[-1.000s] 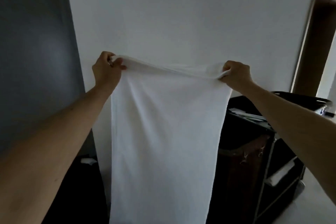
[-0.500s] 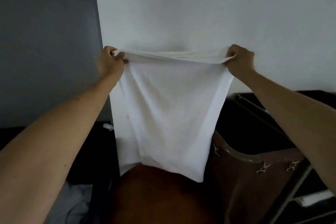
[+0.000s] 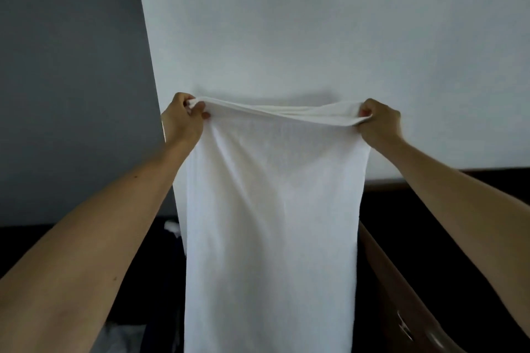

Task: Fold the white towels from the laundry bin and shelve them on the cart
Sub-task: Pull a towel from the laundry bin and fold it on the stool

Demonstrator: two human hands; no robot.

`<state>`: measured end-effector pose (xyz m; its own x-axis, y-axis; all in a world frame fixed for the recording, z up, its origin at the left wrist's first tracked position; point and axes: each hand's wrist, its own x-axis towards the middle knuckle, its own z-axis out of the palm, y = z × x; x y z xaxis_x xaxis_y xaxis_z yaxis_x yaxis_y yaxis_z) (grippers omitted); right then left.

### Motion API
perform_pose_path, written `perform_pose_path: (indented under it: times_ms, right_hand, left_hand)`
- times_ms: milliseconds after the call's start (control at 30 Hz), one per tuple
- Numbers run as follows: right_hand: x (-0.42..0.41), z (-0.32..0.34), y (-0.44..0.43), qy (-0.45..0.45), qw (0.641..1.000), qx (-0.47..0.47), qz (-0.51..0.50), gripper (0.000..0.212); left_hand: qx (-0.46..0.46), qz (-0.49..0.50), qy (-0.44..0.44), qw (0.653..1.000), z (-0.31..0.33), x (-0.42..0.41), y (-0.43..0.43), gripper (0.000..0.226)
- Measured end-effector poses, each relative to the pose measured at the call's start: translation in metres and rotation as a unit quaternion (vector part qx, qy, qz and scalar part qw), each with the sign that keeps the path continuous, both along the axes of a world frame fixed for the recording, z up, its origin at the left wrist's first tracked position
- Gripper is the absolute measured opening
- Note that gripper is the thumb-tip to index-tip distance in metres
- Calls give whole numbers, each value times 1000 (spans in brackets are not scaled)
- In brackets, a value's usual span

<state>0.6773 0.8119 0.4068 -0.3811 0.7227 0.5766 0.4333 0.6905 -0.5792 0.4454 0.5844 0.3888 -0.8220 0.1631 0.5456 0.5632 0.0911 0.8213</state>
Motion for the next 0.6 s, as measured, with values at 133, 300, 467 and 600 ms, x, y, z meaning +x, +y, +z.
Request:
perform_pose_path:
  times_ms: [133,300,467,600]
  right_hand:
    - [-33,2,16,-1,1000,13,8,17]
    - [-54,9,11,9,999,28,28,15]
    - [-29,11,-15,13,999,25,41,18]
    - [14,3,-49,6,999,19,45,13]
  left_hand:
    - [-9,15,20,1000,-1,-33,12,15]
    - [-7,48,26,998,3,-46,1,21]
    - [-24,51,31,998,6,-16,-29,24]
    - [-40,54,26,997,-2,32,-72,25]
